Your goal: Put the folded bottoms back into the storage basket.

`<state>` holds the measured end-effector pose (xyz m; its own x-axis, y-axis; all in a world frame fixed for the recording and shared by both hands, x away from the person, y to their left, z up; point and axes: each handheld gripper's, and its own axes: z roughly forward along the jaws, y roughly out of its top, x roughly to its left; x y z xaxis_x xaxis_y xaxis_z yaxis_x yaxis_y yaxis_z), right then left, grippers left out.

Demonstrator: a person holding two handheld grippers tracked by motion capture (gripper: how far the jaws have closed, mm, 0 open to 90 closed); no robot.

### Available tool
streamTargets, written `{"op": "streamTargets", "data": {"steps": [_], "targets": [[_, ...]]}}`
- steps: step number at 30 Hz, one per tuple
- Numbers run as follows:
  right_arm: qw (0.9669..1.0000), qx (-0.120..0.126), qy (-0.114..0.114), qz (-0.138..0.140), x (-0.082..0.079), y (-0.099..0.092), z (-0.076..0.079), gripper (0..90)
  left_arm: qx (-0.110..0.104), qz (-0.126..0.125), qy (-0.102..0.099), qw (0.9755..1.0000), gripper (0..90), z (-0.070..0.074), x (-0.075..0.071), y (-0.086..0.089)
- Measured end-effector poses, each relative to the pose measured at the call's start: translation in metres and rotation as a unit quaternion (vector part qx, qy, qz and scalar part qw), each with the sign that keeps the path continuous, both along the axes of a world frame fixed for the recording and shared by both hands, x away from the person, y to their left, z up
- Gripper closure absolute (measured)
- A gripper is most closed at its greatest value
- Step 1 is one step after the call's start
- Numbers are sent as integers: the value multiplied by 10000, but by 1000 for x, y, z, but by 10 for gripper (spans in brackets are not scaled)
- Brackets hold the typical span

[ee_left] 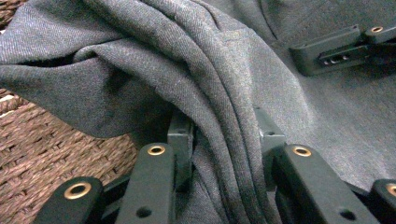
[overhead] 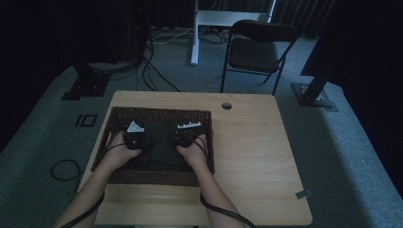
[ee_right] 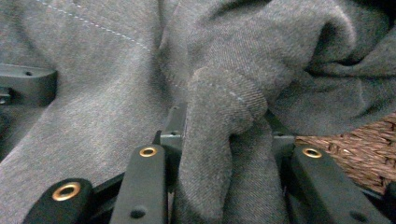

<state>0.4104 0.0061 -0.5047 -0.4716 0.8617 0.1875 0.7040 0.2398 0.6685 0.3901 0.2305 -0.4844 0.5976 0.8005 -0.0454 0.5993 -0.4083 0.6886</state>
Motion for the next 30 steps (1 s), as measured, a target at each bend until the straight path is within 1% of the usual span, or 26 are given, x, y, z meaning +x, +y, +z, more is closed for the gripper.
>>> {"op": "streamTargets", "data": {"steps": [2, 5, 6, 7, 8, 9, 11, 12, 13, 14, 15, 17, 19, 22, 24, 26, 27, 28, 30], "targets": [[10000, -47, -5, 6, 0, 1, 0, 615, 12, 3, 15, 10000, 679, -1, 0, 0], [9999, -137, -8, 9, 0, 1, -1, 580, 42, 4, -4, 10000, 653, -3, -1, -1], [9998, -208, 1, -11, 1, 1, -1, 546, 41, 65, -54, 10000, 615, -4, 0, -1], [9996, -289, 2, -18, 1, 1, -2, 507, 46, 131, -148, 9998, 553, -4, 0, -1], [9994, -339, -42, -17, 2, 0, -2, 461, 43, 153, -194, 9997, 464, -4, 0, -1], [9993, -377, -84, 3, 3, -1, -2, 419, 33, 238, -216, 9995, 421, -4, 1, 0], [9991, -399, -58, 116, 4, -2, -3, 341, 19, 282, -310, 9991, 361, -3, 1, 2], [9989, -449, -67, 136, 4, -2, -3, 292, -20, 320, -250, 9992, 318, -2, 1, 3], [9985, -520, -97, 164, 5, -2, -3, 264, 9, 282, -222, 9994, 295, -3, 1, 3], [9984, -540, -90, 133, 5, -2, -2, 226, 94, 231, -220, 9994, 284, -2, 0, 3], [9982, -576, -110, 116, 5, -2, -2, 205, 156, 251, -229, 9993, 270, -2, 0, 3], [9970, -730, -213, 131, 5, -3, 0, 194, 206, 244, -212, 9993, 244, -1, 0, 3], [9968, -741, -272, 144, 5, -5, 4, 179, 255, 254, -185, 9992, 213, 0, 0, 5], [9970, -688, -307, 154, 4, -8, 9, 178, 286, 346, -242, 9987, 206, 4, 0, 7], [9969, -664, -374, 186, 4, -10, 13, 169, 221, 415, -341, 9983, 206, 10, 0, 8], [9965, -633, -510, 206, 4, -11, 17, 166, 45, 480, -356, 9982, 200, 18, 0, 9], [9965, -633, -510, 206, 4, -11, 17, 166, 45, 480, -356, 9982, 200, 18, 0, 9], [9960, -564, -637, 274, 4, -11, 23, 150, -40, 474, -412, 9980, 200, 25, -2, 10], [9959, -481, -706, 301, 3, -11, 28, 150, -109, 479, -396, 9980, 200, 32, -4, 9]]}}
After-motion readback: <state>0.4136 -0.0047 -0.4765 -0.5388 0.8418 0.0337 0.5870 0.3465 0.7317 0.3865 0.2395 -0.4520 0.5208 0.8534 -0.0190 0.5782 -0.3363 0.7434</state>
